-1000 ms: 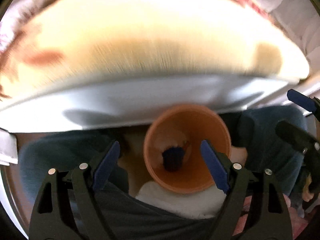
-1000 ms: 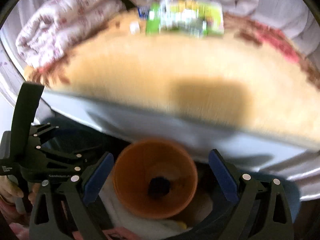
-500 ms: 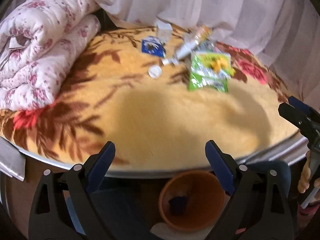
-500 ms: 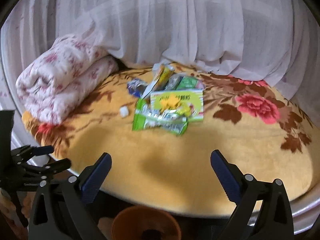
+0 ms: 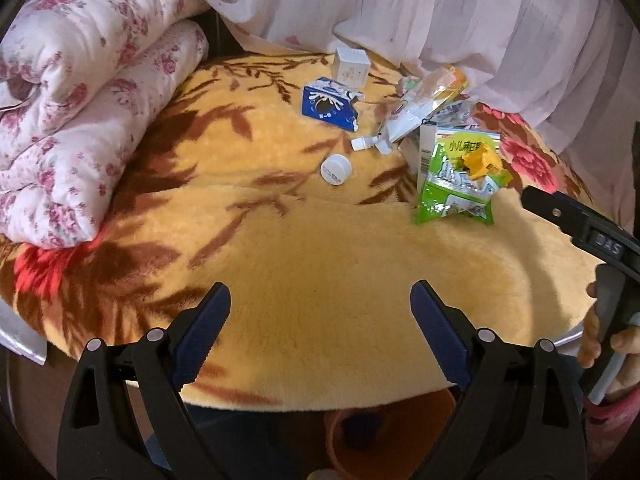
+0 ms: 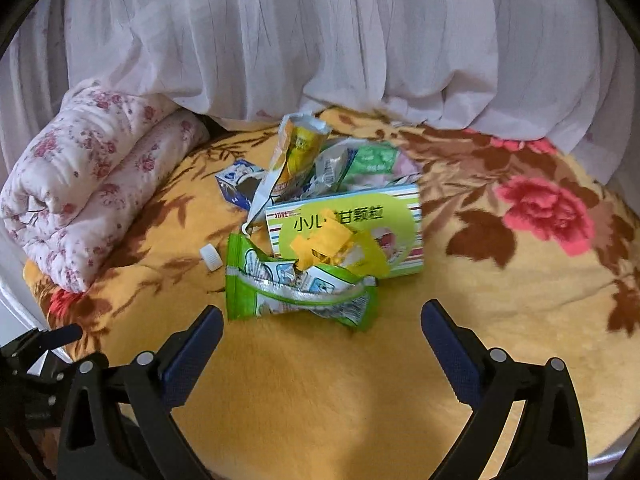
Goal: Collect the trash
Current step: 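Move both tools back over the trash pile on the bed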
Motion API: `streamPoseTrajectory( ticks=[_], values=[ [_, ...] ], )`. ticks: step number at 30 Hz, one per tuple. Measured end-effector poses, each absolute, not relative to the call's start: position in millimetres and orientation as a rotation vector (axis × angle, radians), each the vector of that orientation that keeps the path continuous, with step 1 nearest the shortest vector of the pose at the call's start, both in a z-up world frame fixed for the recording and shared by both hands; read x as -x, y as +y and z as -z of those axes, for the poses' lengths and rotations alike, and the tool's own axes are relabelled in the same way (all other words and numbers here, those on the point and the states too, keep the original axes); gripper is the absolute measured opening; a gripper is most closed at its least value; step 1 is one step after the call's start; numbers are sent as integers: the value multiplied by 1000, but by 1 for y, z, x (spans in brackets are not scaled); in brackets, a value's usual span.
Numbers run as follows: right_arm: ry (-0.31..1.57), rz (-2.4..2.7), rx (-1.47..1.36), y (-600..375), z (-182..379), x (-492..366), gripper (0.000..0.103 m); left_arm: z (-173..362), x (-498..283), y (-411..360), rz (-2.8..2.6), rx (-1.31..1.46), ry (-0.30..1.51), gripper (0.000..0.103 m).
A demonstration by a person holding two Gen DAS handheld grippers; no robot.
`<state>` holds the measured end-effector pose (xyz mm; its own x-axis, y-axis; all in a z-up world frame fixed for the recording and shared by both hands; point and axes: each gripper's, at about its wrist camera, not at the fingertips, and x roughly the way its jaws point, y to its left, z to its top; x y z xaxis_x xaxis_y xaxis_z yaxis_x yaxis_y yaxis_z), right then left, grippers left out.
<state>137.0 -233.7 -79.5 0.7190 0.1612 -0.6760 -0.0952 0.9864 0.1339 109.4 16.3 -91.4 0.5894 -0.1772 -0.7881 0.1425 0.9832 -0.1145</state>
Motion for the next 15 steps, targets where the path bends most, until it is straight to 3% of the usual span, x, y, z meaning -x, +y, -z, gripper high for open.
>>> streamPoseTrajectory(
  ticks=[15],
  values=[
    [707,-96,-6,-219,78,-183,97,119,-135,14,204,54,1004,89]
  ],
)
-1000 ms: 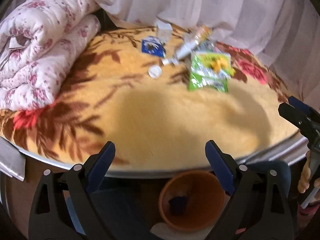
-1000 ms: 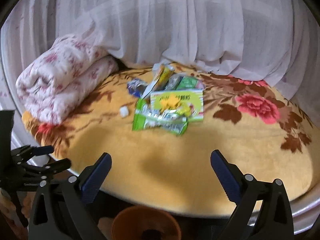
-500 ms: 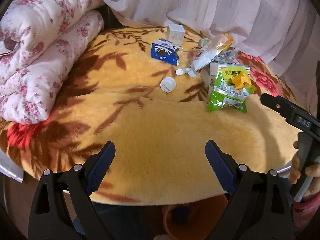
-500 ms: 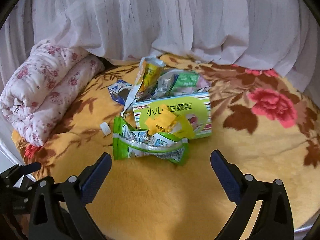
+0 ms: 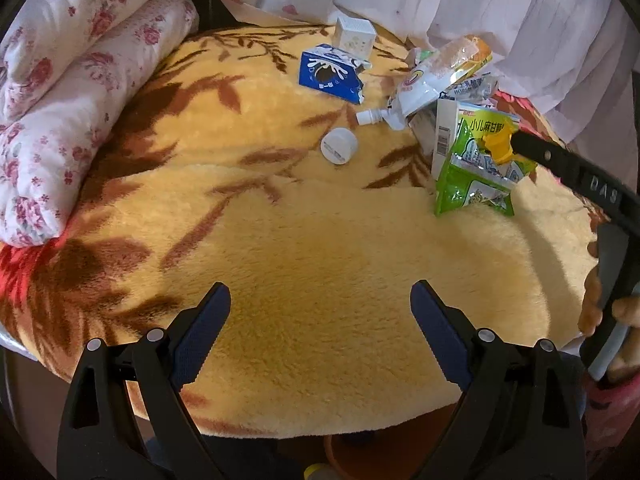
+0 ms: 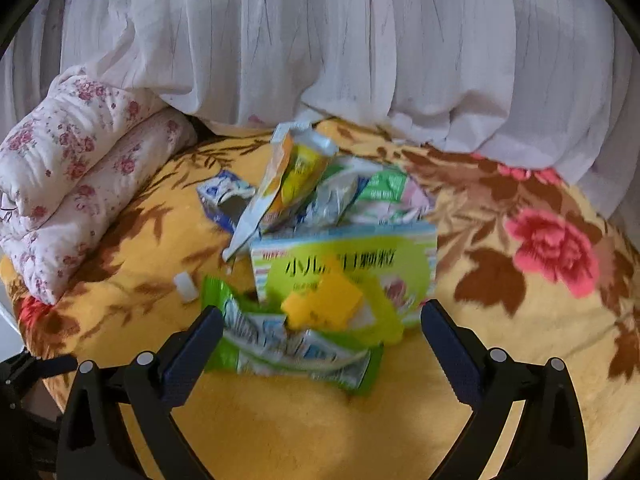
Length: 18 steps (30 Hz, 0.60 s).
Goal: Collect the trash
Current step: 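Move both tools back over the trash pile on the bed, then grasp the green snack wrapper with the left tool while the right tool grasps the yellow toy piece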
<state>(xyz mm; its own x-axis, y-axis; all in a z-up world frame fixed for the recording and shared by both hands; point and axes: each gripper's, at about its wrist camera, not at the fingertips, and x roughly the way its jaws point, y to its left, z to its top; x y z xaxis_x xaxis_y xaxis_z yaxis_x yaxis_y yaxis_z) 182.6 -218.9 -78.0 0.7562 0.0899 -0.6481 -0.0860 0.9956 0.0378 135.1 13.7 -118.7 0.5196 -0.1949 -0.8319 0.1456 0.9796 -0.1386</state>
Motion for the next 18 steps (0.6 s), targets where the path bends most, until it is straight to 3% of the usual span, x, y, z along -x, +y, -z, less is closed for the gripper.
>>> streamPoseTrajectory(
  ticks=[5,8,10,18],
  values=[
    [707,-96,81,-209,80,-199,91,120,-140,14,207,61,1011,89],
    [744,-84,116,-205,91,-210,67,121,-141,14,205,61,1016,89],
    [778,-90,104,-206,98,-214,45,122,-141,14,204,63,1018,89],
    [732,-107,20,-221,83,-198,45,123,-141,8,214,70,1018,89]
  ],
)
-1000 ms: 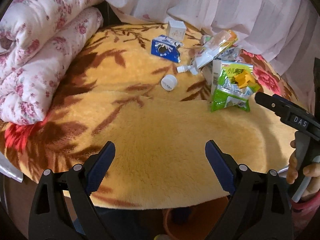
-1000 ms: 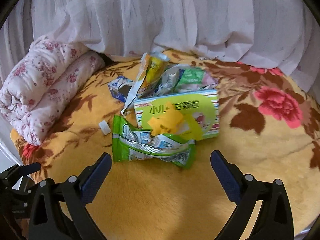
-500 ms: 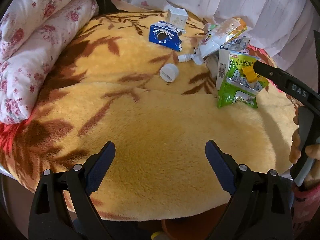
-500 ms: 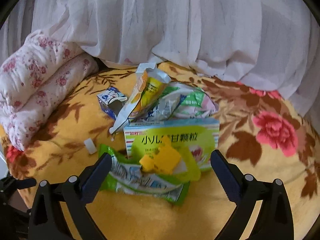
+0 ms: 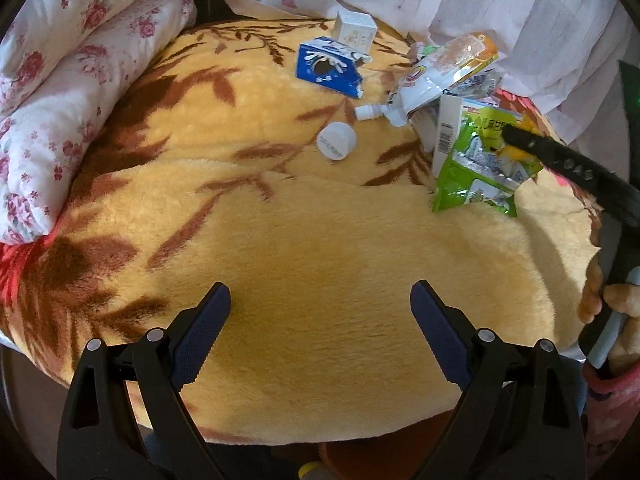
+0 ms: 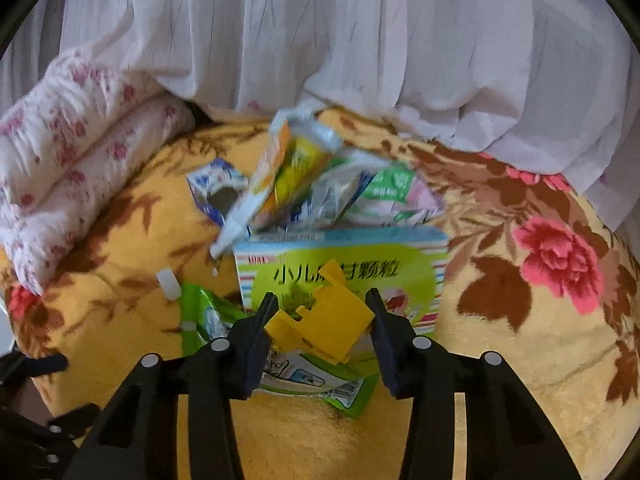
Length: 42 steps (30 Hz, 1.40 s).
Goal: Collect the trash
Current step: 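Grasp the green snack wrapper with the left tool while the right tool grasps the yellow toy piece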
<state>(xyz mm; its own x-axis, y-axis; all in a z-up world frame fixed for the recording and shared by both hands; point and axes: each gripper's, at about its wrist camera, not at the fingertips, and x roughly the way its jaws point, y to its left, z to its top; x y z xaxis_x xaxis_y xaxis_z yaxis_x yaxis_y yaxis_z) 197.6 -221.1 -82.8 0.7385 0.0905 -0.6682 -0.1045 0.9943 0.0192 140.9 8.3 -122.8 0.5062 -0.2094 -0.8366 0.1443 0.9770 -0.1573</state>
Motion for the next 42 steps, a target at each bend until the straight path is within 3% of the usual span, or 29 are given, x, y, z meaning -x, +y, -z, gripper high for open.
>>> streamPoseTrajectory(
  ticks=[8,17,18,21,28,42],
  values=[
    [638,-127,-17,-248,37,-159,45,124,-166,-31,408,113,952,89],
    [610,-123,-25,-273,24,-115,45,147,-229,-91,652,139,972,89],
    [611,-122,-24,-275,25,-113,45,147,-232,-92,661,152,977,87],
    [613,-118,-27,-279,27,-106,45,149,-240,-92,730,227,1008,66],
    [628,-124,-54,-282,36,-99,45,146,-225,-97,745,208,991,57],
    [607,-143,-41,-272,30,-58,45,98,-153,-67,715,208,885,56]
  ],
)
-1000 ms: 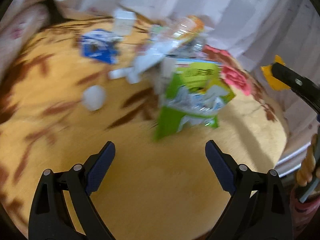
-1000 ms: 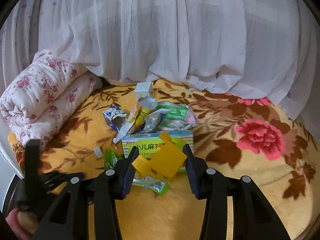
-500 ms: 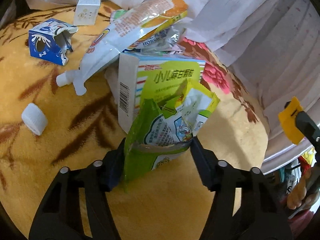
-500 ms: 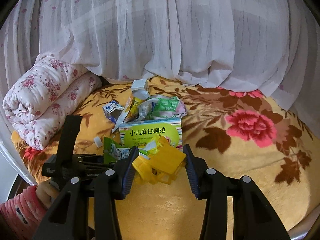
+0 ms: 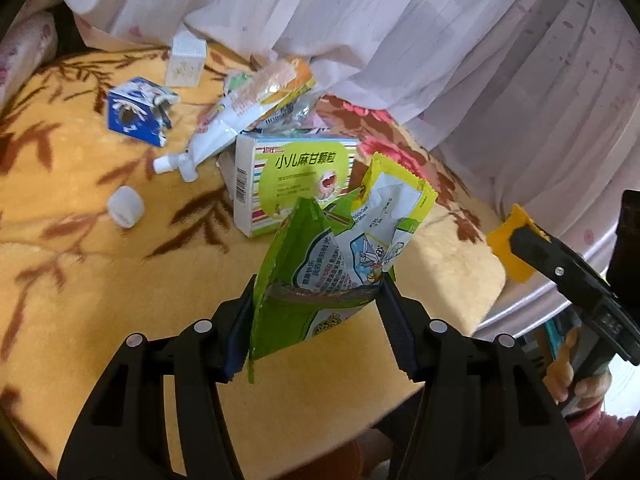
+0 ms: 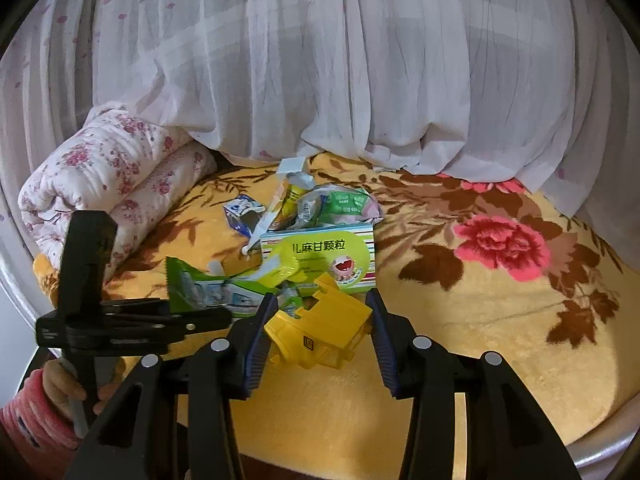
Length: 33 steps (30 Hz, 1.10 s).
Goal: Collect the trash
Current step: 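Lower wrapper and yellow toy into the orange bin and open both tools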
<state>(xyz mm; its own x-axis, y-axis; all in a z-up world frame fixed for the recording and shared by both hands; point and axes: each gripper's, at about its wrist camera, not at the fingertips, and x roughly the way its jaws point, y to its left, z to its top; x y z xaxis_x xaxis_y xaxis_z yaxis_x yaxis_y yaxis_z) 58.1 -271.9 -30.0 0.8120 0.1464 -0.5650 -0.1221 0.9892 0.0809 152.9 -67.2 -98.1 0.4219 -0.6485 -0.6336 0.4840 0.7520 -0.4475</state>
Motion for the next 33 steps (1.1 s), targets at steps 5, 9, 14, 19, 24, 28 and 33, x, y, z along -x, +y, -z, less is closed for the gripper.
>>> streamPoseTrajectory(
  ticks=[5,9,14,19,24,28,33],
  values=[
    [586,-159,-16,-265,24,-33,45,79,-113,-50,663,187,857,56],
    [580,-175,-2,-260,25,-12,45,68,-77,-40,620,158,836,56],
    [573,-196,24,-252,25,14,45,63,-36,-30,588,141,819,56],
    [579,-216,53,-246,29,40,45,68,-3,-27,557,97,835,56],
    [593,-232,66,-241,36,58,45,84,22,-26,546,46,872,56],
    [617,-248,69,-237,47,67,45,100,31,-28,538,18,912,56],
    [676,-267,77,-232,68,73,45,125,38,-30,527,-8,981,56]
  ],
)
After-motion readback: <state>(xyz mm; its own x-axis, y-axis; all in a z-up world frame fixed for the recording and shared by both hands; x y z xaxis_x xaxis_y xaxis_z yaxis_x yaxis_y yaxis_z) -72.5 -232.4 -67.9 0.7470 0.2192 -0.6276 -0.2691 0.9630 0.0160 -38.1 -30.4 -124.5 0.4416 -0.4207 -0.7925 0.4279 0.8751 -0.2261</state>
